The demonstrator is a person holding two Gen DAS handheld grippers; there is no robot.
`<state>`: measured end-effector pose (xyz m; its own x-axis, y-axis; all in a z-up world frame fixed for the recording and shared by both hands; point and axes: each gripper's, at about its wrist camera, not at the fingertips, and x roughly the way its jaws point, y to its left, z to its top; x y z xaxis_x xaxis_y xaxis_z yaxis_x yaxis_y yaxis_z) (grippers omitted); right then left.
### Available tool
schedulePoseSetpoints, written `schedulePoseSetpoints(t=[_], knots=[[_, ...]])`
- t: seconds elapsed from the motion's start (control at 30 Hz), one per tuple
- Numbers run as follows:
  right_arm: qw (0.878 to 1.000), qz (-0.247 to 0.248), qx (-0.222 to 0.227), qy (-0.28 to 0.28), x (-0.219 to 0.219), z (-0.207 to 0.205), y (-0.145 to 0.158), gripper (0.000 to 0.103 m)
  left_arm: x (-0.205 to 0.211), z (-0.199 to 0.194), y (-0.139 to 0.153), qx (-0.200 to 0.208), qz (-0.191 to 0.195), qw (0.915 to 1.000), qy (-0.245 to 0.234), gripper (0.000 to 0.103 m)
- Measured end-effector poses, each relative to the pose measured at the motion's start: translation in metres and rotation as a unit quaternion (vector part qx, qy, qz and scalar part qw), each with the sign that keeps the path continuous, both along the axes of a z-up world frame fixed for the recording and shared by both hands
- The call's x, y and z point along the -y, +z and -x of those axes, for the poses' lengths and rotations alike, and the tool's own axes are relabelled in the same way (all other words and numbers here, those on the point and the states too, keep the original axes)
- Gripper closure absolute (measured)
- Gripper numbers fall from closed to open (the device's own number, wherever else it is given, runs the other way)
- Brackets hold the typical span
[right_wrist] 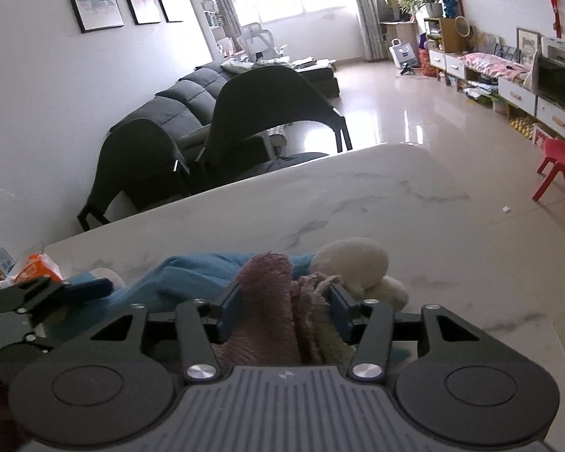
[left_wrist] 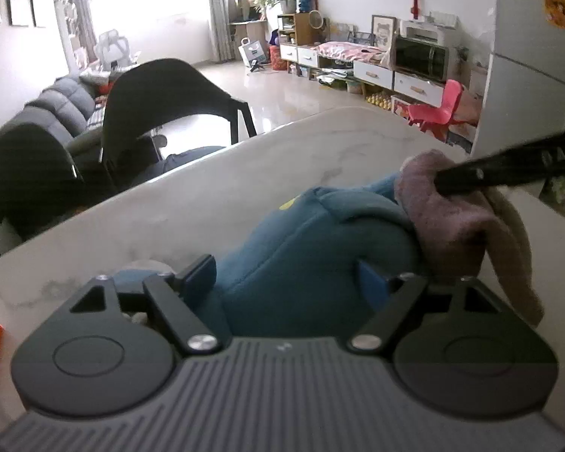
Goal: Organize soft objects
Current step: 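Rub the towel back and forth over the plush body with the right gripper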
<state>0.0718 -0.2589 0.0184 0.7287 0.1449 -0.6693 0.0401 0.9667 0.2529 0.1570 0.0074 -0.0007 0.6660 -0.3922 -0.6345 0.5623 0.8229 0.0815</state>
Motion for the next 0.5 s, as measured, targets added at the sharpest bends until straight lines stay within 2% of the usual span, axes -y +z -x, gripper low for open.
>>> schedulePoseSetpoints(t=[0.1, 0.2, 0.23, 0.3, 0.33, 0.37, 0.4, 0.5], knots=[[1.0, 0.0, -0.002, 0.0, -0.006, -0.002, 0.001, 0.031, -0.001, 0.0, 0.0, 0.0, -0.001, 1.0, 0.002, 0.019], [1.0, -0.002, -0.016, 0.007, -0.012, -0.005, -0.004, 0.033, 0.0, 0.0, 0.0, 0.001, -0.001, 1.0, 0.002, 0.019], [1.0, -0.002, -0.025, 0.009, -0.014, -0.006, -0.009, 0.036, 0.0, 0.0, 0.0, 0.001, -0.001, 1.0, 0.002, 0.019], [0.999, -0.002, -0.032, 0.01, -0.016, -0.009, -0.016, 0.056, 0.0, 0.0, -0.001, 0.001, 0.0, 1.0, 0.001, 0.019], [1.0, -0.004, -0.03, 0.008, -0.017, -0.009, -0.017, 0.059, 0.0, 0.001, -0.001, 0.002, 0.0, 1.0, 0.0, 0.019], [1.0, -0.009, -0.025, 0.007, -0.017, -0.008, -0.015, 0.068, -0.001, 0.001, -0.001, 0.002, 0.001, 1.0, 0.0, 0.019], [1.0, -0.011, -0.019, 0.006, -0.018, -0.007, -0.012, 0.073, -0.001, 0.001, -0.002, 0.003, 0.002, 1.0, 0.0, 0.019], [1.0, -0.008, 0.003, 0.009, -0.023, -0.005, -0.001, 0.077, -0.003, 0.0, -0.002, 0.003, 0.004, 1.0, -0.001, 0.019]])
